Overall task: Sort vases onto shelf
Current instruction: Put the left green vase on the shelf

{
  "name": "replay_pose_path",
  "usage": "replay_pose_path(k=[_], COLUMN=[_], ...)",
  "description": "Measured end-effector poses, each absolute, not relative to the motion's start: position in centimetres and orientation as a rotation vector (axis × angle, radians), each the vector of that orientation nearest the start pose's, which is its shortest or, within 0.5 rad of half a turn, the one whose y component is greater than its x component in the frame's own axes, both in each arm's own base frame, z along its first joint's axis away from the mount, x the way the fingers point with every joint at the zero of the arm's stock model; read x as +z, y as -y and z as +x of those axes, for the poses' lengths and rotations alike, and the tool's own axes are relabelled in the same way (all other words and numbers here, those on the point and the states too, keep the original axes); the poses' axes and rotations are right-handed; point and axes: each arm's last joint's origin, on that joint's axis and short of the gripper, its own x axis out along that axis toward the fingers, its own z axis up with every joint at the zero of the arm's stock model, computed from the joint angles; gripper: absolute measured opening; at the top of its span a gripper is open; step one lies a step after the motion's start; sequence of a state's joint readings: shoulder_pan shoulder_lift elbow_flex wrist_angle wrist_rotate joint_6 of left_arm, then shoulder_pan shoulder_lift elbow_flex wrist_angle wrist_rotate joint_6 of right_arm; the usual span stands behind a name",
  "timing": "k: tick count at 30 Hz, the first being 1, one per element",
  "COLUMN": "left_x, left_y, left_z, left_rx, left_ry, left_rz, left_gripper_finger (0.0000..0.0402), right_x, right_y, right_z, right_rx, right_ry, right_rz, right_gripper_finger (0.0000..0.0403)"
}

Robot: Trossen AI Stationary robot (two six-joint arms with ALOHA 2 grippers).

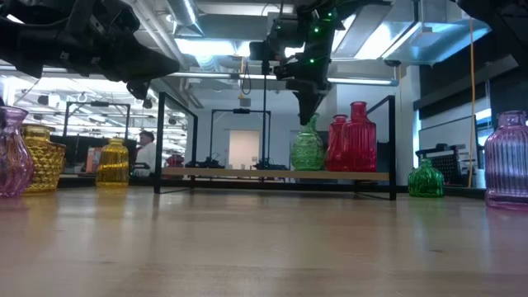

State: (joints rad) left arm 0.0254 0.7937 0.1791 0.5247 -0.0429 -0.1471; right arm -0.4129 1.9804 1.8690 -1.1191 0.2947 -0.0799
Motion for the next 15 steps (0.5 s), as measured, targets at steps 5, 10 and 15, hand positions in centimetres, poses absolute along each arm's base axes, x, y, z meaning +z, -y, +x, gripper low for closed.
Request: replay_pose_path(k=[5,10,15], left_x=[19.08,19.08,19.08], left_y=[-0.55,-0.55,-0.54], left_z=[16.58,16.58,16.58], left_rx=[0.075,0.075,0.075], left_ry=[-0.085,-0.085,-0.085], left_rz=[-0.146,-0.146,-0.146], left_gripper_finger=[0.0001,0.0001,0.0001], right_x=[28.81,28.81,29.62], right_y=[17.11,17.12,17.03], right_z=[36.94,36.95,36.87], right_rx=[-0.566,-0.568,-0.565], right_ry=[-1.276,-1.275,-1.273], right_rz=[0.007,0.004,0.008], right_gripper_finger=[0.0069,0.0112,0.0130])
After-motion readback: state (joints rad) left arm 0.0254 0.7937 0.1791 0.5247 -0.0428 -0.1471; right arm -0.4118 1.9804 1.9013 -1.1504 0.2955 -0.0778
